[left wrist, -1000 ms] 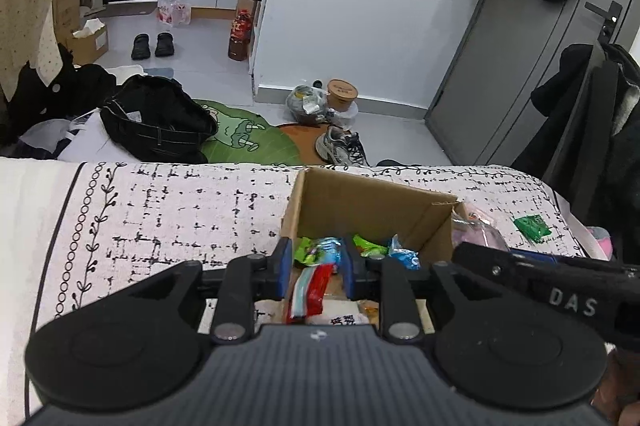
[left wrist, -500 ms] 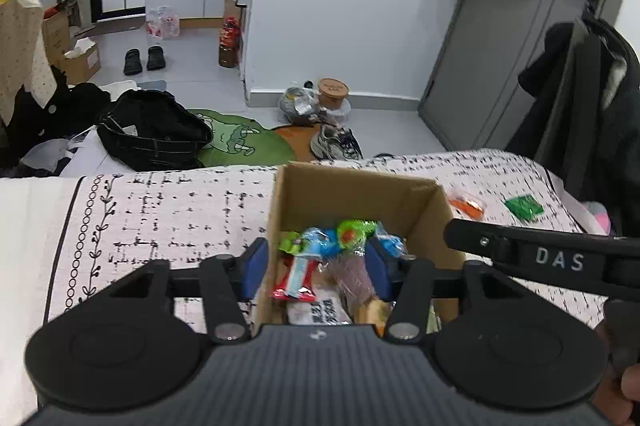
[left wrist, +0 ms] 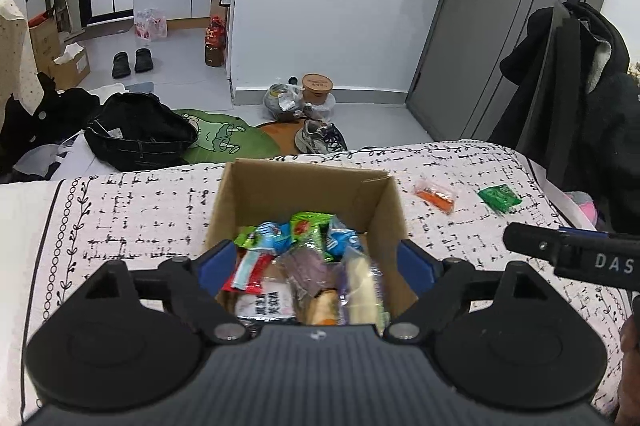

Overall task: Organize snacks
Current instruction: 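Move both tools back from the box toward the orange and green packets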

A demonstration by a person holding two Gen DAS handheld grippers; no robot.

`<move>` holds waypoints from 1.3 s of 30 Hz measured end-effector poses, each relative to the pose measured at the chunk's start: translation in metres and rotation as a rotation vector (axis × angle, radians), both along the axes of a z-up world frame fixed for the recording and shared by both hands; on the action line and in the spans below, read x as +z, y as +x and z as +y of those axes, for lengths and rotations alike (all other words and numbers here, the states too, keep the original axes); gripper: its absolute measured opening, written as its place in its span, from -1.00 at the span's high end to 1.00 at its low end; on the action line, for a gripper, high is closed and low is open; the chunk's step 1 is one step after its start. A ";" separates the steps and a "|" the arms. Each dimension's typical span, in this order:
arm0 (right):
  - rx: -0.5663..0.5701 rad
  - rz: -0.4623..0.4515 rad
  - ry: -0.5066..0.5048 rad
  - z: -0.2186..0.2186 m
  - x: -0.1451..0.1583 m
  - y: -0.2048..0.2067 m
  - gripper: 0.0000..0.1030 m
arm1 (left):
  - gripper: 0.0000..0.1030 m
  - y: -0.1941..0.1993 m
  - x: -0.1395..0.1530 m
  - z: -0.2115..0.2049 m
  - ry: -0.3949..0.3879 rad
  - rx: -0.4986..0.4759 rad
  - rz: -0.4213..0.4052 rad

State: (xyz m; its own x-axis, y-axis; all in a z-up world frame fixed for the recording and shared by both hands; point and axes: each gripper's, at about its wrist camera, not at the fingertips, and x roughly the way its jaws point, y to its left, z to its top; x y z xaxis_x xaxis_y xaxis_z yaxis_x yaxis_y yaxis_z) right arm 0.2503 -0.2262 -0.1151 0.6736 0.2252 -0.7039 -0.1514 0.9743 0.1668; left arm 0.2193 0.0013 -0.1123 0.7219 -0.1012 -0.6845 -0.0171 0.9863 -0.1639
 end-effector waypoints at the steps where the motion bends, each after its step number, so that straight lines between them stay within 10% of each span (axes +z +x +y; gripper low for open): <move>1: -0.006 -0.003 -0.003 -0.004 0.002 0.000 -0.60 | -0.68 0.000 0.002 -0.003 -0.003 -0.002 -0.001; 15: -0.092 -0.043 -0.026 -0.054 0.018 -0.005 -1.00 | -0.76 0.004 0.015 -0.046 0.007 -0.050 -0.010; 39: -0.155 0.013 -0.004 -0.104 -0.009 0.014 -1.00 | -0.96 0.037 0.008 -0.110 0.001 -0.117 0.007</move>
